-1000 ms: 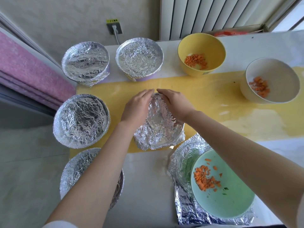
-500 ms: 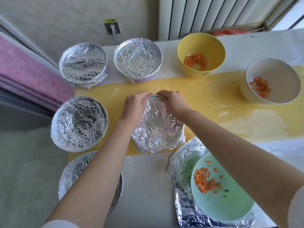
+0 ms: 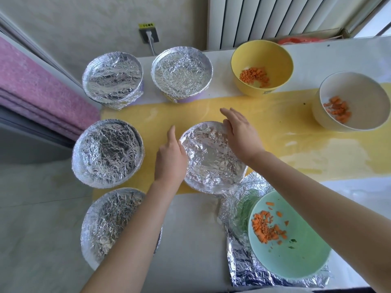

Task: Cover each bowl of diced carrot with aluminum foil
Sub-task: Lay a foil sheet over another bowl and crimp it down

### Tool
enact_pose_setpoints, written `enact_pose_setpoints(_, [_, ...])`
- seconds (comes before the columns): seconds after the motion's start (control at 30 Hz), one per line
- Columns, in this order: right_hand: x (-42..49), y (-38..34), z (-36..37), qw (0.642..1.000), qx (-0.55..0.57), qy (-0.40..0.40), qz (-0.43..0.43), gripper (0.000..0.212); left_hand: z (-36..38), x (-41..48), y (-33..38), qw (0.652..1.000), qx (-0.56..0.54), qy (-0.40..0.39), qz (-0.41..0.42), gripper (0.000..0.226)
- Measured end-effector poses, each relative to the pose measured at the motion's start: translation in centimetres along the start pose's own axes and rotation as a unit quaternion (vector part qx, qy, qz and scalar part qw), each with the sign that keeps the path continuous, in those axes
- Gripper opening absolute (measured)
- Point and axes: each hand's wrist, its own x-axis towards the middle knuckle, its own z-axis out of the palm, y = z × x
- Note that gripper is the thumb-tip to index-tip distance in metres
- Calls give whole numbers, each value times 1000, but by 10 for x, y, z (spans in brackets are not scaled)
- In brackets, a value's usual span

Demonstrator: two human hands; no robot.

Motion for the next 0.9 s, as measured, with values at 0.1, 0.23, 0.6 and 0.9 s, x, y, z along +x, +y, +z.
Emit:
enact_pose_setpoints(0.1, [-10, 4, 3, 999, -15, 31, -10, 39, 0, -18, 0, 999, -13, 24, -46, 52])
enact_pose_setpoints(0.23, [-21, 8, 11, 999, -20, 29, -24, 38, 4, -42, -2, 992, -59, 51, -98, 45])
enact_pose_setpoints(0.6, [-12, 4, 15, 999, 53, -10, 1, 42, 8, -9, -6, 988, -139, 47, 55, 45])
enact_pose_setpoints(0.9, [-3, 9, 22, 992, 103, -16, 71, 34, 26, 10, -20, 973, -223, 48, -29, 34])
